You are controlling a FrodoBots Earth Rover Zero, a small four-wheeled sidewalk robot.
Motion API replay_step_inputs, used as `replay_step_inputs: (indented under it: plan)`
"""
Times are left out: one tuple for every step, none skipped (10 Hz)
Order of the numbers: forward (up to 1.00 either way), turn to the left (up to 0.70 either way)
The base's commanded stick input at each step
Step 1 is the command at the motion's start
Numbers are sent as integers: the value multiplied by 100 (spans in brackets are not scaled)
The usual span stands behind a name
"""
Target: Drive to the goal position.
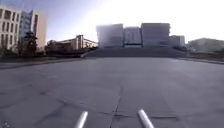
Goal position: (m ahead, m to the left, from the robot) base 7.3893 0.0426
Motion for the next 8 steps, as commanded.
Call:
replay_step_inputs:
  plan:
    - [100, 0]
    - [100, 0]
    - [100, 0]
    - [100, 0]
    - [100, 0]
    - [100, 0]
    - [100, 0]
    - [100, -21]
